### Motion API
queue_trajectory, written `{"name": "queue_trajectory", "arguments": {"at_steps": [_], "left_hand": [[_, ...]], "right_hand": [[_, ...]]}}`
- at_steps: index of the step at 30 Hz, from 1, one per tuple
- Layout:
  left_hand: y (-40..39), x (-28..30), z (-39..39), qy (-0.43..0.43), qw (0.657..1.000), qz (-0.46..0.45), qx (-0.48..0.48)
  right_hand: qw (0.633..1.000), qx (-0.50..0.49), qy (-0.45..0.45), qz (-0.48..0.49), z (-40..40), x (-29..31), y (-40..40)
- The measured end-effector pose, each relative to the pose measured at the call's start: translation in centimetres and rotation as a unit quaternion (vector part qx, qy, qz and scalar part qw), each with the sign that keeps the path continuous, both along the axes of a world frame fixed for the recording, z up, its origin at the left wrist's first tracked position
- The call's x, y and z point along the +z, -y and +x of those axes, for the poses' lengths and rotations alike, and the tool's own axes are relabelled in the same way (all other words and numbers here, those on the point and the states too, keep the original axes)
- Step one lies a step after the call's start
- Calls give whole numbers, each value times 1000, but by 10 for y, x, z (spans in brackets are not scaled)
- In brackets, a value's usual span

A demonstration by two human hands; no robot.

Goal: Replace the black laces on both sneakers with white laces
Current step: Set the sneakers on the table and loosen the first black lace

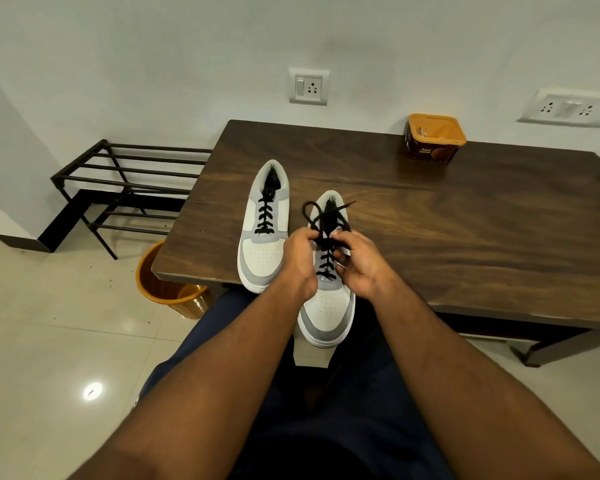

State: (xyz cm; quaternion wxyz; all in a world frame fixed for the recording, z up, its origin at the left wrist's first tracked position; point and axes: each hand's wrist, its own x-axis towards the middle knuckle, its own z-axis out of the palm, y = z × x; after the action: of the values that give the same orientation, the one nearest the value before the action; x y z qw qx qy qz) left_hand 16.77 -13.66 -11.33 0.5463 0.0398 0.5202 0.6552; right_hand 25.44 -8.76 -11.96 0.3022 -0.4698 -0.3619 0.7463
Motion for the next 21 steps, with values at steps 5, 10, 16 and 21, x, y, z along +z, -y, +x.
{"name": "queue_trajectory", "arguments": {"at_steps": [5,10,16,21], "left_hand": [[8,1,-12,116,987,68,91],[16,-9,-44,120,971,23,206],[36,-16,-53,-410,876,-58,247],[24,-22,-28,-664,747,-21,-37]], "right_hand": [[985,-75,-147,-38,11,-4,1],[956,-239,-161,-56,36,-12,-11],[944,-257,169,117,66,-38,-22],[885,-103,252,378,46,-23,-14]]}}
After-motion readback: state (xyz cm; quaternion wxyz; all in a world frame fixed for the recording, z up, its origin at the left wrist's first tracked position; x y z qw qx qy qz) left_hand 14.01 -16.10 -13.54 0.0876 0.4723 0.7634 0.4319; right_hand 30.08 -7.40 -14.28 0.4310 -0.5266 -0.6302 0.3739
